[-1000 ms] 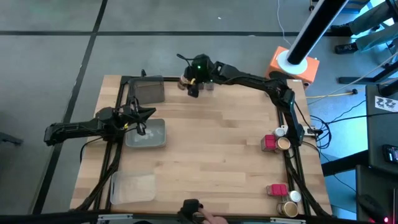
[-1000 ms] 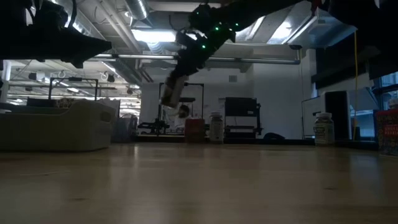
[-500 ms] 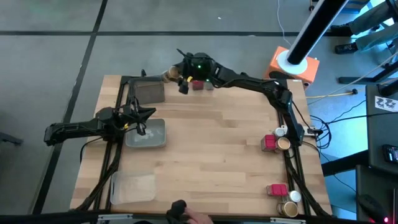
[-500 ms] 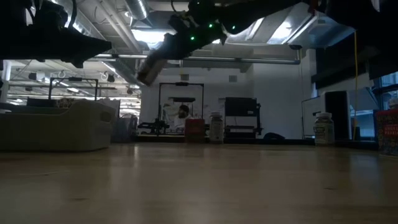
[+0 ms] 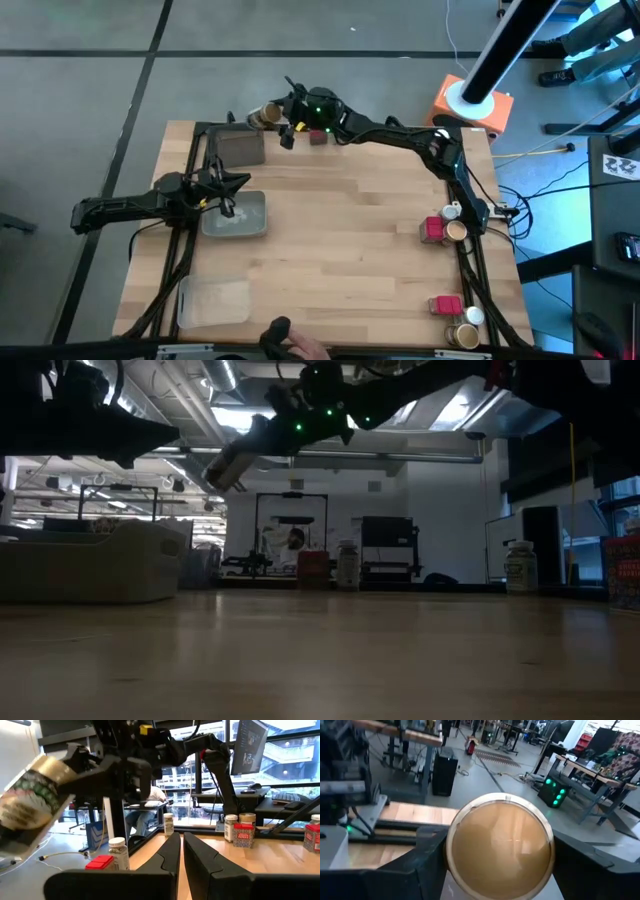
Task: Sort spices by type
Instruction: Put the top left gold seasoning bottle into the black transparent bin
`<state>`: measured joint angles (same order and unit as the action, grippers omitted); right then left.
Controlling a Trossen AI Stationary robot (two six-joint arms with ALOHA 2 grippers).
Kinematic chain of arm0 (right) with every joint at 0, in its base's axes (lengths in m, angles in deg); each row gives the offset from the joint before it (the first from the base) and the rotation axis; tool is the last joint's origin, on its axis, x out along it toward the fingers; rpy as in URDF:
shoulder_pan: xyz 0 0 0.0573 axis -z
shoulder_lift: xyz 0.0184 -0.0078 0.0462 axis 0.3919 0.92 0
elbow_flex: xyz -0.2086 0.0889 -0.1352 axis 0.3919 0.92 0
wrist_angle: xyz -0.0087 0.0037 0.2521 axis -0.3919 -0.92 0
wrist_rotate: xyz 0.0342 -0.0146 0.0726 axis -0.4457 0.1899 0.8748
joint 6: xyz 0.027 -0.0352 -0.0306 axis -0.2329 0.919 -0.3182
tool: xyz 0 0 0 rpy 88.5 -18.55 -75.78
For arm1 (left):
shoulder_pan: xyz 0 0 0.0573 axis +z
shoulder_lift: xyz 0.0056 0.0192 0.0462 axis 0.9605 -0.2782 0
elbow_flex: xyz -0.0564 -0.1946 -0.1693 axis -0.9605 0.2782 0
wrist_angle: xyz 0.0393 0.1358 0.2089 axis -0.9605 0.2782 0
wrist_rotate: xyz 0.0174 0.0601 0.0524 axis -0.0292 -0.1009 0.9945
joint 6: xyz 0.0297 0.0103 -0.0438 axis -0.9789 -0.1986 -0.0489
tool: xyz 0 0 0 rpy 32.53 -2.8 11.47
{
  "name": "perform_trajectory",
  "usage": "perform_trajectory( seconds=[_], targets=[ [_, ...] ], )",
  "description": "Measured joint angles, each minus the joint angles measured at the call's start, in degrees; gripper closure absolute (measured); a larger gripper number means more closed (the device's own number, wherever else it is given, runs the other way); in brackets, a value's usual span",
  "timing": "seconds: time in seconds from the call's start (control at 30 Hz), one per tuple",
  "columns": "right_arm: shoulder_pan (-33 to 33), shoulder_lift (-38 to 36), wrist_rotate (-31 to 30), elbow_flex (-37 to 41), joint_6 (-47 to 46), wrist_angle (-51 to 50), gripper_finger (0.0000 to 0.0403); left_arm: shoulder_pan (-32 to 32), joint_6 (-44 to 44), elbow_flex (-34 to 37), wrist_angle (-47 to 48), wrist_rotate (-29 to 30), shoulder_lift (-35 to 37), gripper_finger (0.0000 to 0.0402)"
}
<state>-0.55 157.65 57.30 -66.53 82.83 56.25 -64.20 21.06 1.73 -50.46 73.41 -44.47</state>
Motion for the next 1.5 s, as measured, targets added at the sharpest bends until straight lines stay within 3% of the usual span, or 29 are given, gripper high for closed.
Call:
perform_trajectory(
  seconds=[0.33, 1.5],
  targets=[
    [0.0, 11.0, 2.1, -20.9, -3.6, -12.2, 0.0113, 0.0, 0.1, 0.0, -0.2, 0.0, 0.0, 0.0386],
    [-0.4, 19.7, 2.4, -19.7, -4.7, -16.7, 0.0113, 0.0, -0.2, 0.0, 0.5, 0.0, 0.0, 0.0386]
  ],
)
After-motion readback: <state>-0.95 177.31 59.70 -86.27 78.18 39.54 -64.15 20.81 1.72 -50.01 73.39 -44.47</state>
